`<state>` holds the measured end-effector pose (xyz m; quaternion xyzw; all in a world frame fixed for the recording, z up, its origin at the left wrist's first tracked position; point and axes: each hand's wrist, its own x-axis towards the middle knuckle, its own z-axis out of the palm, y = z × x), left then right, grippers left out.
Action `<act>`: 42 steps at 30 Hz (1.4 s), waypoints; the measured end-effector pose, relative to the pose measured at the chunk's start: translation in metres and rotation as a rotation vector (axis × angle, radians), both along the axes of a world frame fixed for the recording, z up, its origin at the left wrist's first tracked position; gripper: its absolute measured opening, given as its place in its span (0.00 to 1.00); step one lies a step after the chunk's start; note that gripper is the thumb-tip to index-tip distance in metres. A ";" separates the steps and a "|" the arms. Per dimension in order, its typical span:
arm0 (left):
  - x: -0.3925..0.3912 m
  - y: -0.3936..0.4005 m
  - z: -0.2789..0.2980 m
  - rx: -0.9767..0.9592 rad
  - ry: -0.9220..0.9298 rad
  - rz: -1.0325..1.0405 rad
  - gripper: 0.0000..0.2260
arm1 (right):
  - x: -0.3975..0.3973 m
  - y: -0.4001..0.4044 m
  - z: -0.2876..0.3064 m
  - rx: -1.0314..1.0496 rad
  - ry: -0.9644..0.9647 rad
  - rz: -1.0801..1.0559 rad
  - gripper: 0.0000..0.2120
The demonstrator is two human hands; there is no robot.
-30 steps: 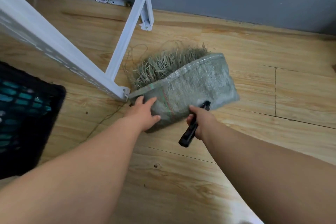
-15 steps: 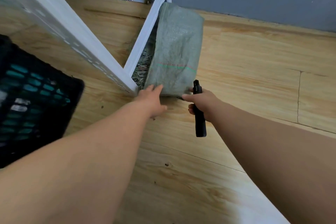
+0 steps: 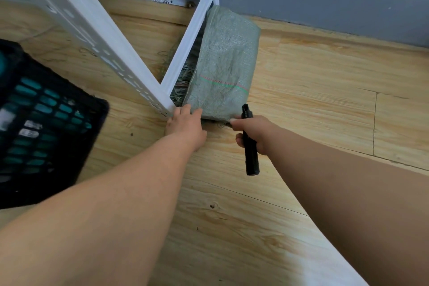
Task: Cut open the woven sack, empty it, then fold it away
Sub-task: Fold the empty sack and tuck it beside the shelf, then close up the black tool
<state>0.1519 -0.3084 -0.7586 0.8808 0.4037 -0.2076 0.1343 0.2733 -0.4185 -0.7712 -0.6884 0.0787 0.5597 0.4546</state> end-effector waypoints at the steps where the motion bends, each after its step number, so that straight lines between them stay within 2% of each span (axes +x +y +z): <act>1: -0.002 -0.002 0.000 -0.009 -0.032 -0.018 0.29 | 0.001 -0.003 0.000 0.001 0.020 -0.022 0.14; 5: -0.004 -0.013 -0.001 -0.086 -0.228 0.012 0.24 | 0.001 -0.013 0.004 0.013 0.123 -0.156 0.06; 7: -0.001 -0.023 0.000 -0.181 -0.364 0.108 0.21 | -0.001 -0.018 0.007 0.020 0.115 -0.208 0.07; 9: 0.004 -0.035 0.003 -0.368 -0.444 0.230 0.19 | -0.003 -0.021 0.012 0.057 0.118 -0.242 0.10; 11: 0.009 -0.048 0.008 -0.652 -0.452 0.350 0.18 | -0.002 -0.022 0.017 0.117 0.119 -0.273 0.12; 13: 0.015 -0.059 0.015 -0.915 -0.382 0.426 0.17 | 0.003 -0.023 0.021 0.154 0.067 -0.271 0.14; 16: 0.024 -0.072 0.019 -1.057 -0.346 0.497 0.16 | 0.009 -0.028 0.026 0.157 -0.001 -0.245 0.15; 19: 0.027 -0.082 0.028 -1.166 -0.372 0.704 0.16 | 0.000 -0.037 0.031 0.153 0.049 -0.276 0.15; 22: 0.017 -0.092 0.050 -1.134 -0.340 0.848 0.15 | -0.021 -0.045 0.048 0.091 0.105 -0.292 0.12; 26: -0.003 -0.107 0.091 -0.947 -0.419 0.815 0.11 | -0.049 -0.054 0.092 0.019 0.145 -0.322 0.12; 28: -0.011 -0.114 0.120 -0.918 -0.444 0.832 0.11 | -0.061 -0.059 0.124 -0.011 0.150 -0.323 0.11; 33: -0.025 -0.133 0.217 -0.991 -0.380 0.867 0.12 | -0.077 -0.080 0.221 -0.054 0.165 -0.329 0.11; 42: -0.047 -0.155 0.396 -1.033 -0.385 0.876 0.10 | -0.094 -0.108 0.399 -0.070 0.146 -0.257 0.11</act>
